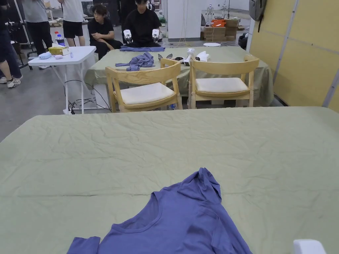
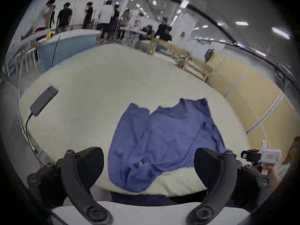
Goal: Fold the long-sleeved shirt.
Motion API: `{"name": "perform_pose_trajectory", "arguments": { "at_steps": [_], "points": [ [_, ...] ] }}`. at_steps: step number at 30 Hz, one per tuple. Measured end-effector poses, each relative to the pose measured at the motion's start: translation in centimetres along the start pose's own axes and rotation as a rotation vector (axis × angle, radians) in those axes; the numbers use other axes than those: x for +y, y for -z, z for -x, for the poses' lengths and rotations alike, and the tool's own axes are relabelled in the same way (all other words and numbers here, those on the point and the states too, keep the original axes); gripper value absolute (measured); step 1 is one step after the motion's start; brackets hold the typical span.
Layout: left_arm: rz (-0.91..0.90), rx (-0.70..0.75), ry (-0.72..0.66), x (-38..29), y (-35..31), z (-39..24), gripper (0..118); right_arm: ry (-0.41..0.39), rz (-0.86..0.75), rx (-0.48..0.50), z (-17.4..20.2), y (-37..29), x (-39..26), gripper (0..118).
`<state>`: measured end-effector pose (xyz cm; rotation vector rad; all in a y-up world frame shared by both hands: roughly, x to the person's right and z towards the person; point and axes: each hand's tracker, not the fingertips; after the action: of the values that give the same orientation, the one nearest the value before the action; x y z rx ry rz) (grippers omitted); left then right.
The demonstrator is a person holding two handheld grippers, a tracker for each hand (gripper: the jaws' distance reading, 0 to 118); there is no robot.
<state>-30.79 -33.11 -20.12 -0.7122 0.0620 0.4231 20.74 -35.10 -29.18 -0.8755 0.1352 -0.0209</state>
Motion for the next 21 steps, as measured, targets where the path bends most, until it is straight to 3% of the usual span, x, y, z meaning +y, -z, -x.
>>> {"name": "perform_pose_trajectory", "arguments": {
  "at_steps": [2,3,4,5,7,10,12,17,21],
  "points": [
    [0.042,-0.030,0.025,-1.0,-2.0,-1.1,114,0.077,-0.009,0.020,0.0,-1.4,0.0,117],
    [0.080,-0.059,0.042,-1.1,-2.3,-1.5,106,0.099,-0.021,0.029,0.2,-2.1,-0.4,106],
    [0.092,-0.096,0.061,-1.5,-2.7,-2.0,61,0.116,-0.038,0.044,0.1,-2.7,-0.7,63],
    [0.088,-0.104,0.070,-1.8,-2.5,-2.9,2,0.127,-0.033,0.023,0.2,-2.9,-0.9,5],
    [0.080,-0.066,0.086,-1.8,-1.4,-3.9,3,0.170,-0.034,-0.002,0.4,-3.0,-1.7,3],
    [0.140,-0.172,0.081,0.3,2.0,-5.6,3,0.186,-0.047,0.055,-0.6,-2.8,-2.0,3],
    [0.139,-0.160,0.109,2.3,5.7,-7.3,9,0.188,-0.049,0.048,0.2,-2.5,-2.0,3],
    [0.182,-0.190,0.269,8.4,19.4,-13.8,10,0.186,-0.041,0.047,0.1,-1.0,-1.4,3],
    [0.273,-0.157,0.332,11.2,30.6,-18.4,10,0.268,-0.007,0.043,-0.8,0.4,-1.5,3]
  ]
}}
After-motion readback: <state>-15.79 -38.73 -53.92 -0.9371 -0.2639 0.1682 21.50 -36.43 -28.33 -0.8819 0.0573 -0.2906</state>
